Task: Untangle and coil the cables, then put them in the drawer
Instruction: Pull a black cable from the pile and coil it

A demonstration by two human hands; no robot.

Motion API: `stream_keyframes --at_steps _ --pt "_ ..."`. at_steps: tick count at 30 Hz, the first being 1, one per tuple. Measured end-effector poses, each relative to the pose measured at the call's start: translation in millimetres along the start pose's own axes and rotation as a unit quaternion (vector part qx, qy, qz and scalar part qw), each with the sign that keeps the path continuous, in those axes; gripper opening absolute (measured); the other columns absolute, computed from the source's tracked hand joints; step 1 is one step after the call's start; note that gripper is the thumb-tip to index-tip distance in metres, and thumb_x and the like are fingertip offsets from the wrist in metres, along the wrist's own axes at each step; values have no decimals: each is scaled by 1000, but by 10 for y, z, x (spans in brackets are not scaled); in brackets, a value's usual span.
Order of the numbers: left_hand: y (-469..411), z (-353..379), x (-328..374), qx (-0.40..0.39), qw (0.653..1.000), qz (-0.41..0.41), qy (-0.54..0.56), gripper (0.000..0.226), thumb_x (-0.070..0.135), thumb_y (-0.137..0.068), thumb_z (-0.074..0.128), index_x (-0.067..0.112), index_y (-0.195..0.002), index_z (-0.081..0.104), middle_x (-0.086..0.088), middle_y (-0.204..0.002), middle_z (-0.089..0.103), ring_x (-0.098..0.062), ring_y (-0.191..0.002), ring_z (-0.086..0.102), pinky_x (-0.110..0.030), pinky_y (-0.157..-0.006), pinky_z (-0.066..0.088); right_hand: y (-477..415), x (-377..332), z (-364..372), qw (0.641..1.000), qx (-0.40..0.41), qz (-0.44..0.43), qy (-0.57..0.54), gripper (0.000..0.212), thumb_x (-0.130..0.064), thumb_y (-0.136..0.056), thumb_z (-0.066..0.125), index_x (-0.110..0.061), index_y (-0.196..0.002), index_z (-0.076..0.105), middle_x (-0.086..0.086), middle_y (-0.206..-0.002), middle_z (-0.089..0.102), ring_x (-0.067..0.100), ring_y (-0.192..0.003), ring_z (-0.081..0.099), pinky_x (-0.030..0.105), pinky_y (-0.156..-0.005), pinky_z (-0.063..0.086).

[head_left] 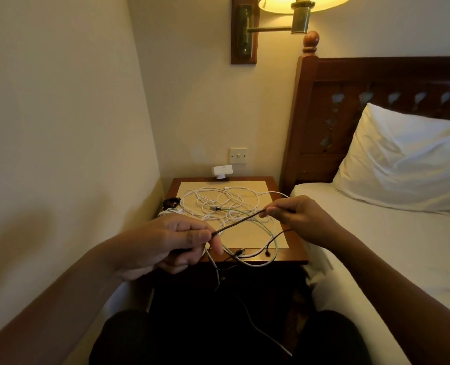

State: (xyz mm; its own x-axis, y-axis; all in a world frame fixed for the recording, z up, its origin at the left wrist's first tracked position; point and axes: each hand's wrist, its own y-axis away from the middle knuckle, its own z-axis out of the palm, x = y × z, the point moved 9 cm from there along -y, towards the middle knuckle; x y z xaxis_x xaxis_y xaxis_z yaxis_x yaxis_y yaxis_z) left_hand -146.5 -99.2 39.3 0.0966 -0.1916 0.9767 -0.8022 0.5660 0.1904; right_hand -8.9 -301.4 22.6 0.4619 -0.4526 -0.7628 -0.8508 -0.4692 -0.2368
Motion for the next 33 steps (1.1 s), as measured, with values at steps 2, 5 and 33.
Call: stream_keyframes --at_steps 2,5,33 --pt "45 41 -20 -10 999 19 46 29 29 -99 58 4 -102 72 -1 -57 38 -7 -49 30 -18 -46 28 0 138 -36 1000 -2 26 -7 23 -23 -103 60 -33 -101 81 -20 -95 76 -3 -96 65 21 -82 46" --pt "137 67 11 -34 992 60 109 28 29 -100 64 2 -98 69 1 -58 37 -4 -48 30 -17 -45 27 34 379 -93 998 0 59 -16 25 -24 -103 58 -35 -97 80 -15 -99 76 7 -99 67 26 -84 49" --pt "-194 32 -290 84 980 30 178 30 22 -103 49 3 -105 72 -2 -59 40 -8 -45 24 -19 -42 23 337 -652 892 994 -87 -49 -45 13 -27 -106 55 -26 -115 65 -10 -102 72 7 -96 67 41 -88 58"
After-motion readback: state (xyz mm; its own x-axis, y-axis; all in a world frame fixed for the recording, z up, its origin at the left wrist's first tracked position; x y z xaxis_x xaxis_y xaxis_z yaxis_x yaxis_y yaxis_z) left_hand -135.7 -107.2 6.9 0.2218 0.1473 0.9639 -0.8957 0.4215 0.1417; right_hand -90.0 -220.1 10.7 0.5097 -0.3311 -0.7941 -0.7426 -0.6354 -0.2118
